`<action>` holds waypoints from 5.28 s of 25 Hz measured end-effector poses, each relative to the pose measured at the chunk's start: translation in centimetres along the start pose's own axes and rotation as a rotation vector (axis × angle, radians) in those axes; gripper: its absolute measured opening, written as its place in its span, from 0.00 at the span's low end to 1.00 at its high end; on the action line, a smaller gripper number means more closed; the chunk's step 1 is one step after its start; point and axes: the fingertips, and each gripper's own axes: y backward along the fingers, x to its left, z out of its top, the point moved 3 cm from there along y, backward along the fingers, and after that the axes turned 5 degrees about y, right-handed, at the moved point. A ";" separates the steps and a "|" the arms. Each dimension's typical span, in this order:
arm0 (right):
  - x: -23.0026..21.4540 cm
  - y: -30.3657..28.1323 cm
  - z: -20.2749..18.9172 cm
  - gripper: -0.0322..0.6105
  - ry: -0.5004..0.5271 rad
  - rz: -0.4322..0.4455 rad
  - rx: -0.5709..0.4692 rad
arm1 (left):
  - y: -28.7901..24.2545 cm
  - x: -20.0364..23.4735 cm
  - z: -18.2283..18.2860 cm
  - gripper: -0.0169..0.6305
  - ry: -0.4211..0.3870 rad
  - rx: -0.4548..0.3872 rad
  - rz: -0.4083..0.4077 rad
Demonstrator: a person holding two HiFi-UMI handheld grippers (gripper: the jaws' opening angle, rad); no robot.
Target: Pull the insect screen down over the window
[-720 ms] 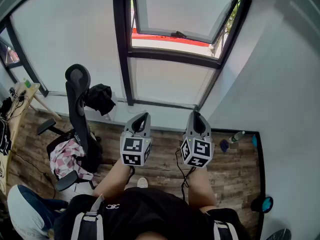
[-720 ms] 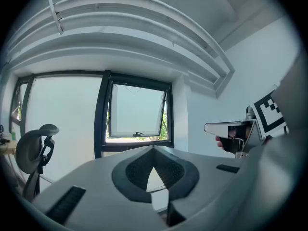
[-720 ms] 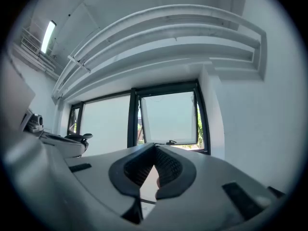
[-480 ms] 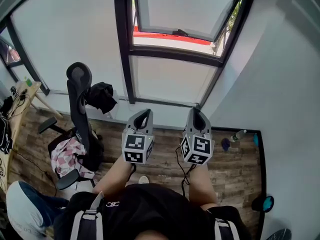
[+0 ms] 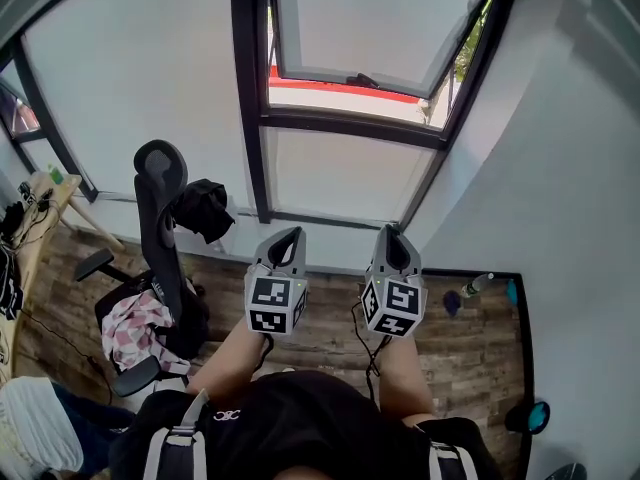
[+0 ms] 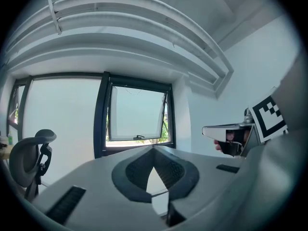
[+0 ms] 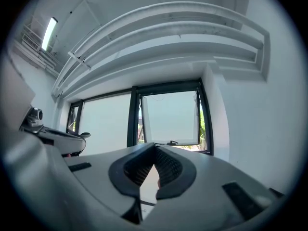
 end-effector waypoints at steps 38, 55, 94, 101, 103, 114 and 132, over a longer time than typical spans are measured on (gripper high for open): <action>2.6 -13.6 -1.8 0.06 -0.040 -0.065 -0.023 | -10.4 11.7 -1.7 0.04 -0.008 0.021 -0.040; -7.5 -32.3 -6.1 0.06 -0.079 0.017 -0.001 | -31.1 12.3 -2.1 0.04 -0.013 0.049 0.039; -20.5 -61.9 -4.2 0.06 0.331 -0.032 0.022 | -64.4 17.3 4.6 0.04 -0.318 0.029 0.108; -21.3 -64.1 -4.7 0.06 1.148 -0.124 0.087 | -66.1 18.8 5.9 0.04 -1.067 0.034 0.255; -21.7 -64.2 -5.4 0.06 1.263 -0.105 0.111 | -66.4 19.3 5.5 0.04 -1.128 0.048 0.257; -25.0 -63.3 -2.3 0.17 1.083 -0.155 0.102 | -66.2 20.4 8.8 0.24 -1.046 -0.018 0.295; -31.2 -60.3 21.3 0.22 1.299 -0.427 -0.158 | -60.2 26.4 37.4 0.27 -1.243 -0.306 0.598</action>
